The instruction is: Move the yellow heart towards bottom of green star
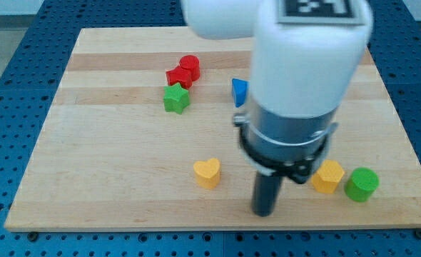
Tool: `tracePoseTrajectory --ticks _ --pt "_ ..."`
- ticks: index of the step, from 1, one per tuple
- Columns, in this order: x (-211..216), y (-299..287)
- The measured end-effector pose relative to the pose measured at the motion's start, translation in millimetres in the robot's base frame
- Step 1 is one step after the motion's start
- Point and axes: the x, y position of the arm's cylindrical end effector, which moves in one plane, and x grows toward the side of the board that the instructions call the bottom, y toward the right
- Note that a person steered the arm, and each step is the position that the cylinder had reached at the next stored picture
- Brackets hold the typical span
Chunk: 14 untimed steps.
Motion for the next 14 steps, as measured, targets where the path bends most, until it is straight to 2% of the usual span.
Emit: tracePoseTrajectory --ticks 1,2,3,5,6,7,8,9,10,11,13,14 --pt "-22.5 -29.5" --pt "-66.2 -41.8" --pt "-78.4 -60.0" --pt "-24.2 -54.3" --pt "-26.0 -89.2" --pt "-58.1 -130.4" --pt "-73.0 -143.4" --pt "-48.3 -141.3" --pt "-34.5 -109.4" --pt "-43.4 -100.5" --pt "-106.8 -130.7" --pt "-99.0 -130.3"
